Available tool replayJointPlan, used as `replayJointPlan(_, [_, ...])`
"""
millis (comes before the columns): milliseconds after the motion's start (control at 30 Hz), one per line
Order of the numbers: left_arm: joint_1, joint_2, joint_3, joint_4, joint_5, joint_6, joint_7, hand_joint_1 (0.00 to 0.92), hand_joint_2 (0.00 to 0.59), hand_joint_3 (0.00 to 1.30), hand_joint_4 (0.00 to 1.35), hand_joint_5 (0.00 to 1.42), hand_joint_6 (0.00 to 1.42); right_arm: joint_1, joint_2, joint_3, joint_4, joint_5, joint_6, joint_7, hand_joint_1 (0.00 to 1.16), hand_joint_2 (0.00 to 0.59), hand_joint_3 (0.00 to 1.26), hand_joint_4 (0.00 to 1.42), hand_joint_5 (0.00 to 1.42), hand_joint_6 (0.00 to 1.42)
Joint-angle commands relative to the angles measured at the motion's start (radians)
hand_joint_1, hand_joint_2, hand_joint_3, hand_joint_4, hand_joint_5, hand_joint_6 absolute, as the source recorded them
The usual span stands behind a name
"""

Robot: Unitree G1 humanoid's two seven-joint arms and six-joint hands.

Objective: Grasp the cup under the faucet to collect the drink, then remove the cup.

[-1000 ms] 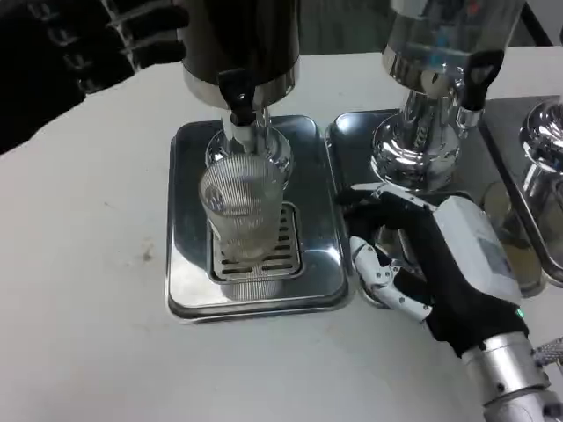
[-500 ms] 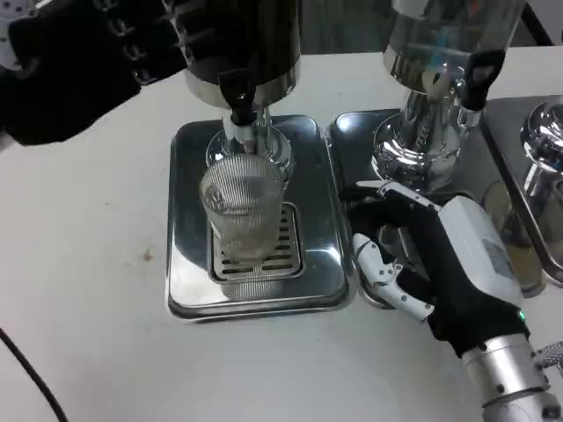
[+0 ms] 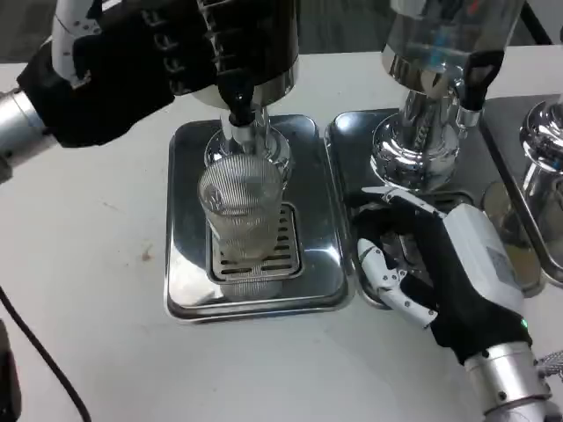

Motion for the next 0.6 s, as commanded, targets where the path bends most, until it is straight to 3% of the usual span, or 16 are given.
replayJointPlan(33, [-0.016, -0.019, -0.022, 0.015, 0.045, -0.070, 0.017, 0.000, 0.066, 0.28, 0.15, 0.17, 0.16, 0.010, 0.003, -0.009, -0.014, 0.012, 0.001, -0.014, 0.38, 0.494, 0.40, 0.48, 0.47, 0.40])
replayJointPlan(600, [0.027, -0.054, -0.041, 0.023, 0.094, -0.223, 0.030, 0.000, 0.063, 0.29, 0.16, 0.17, 0.15, 0.005, -0.001, -0.014, 0.003, 0.031, -0.005, -0.011, 0.39, 0.494, 0.41, 0.49, 0.48, 0.40])
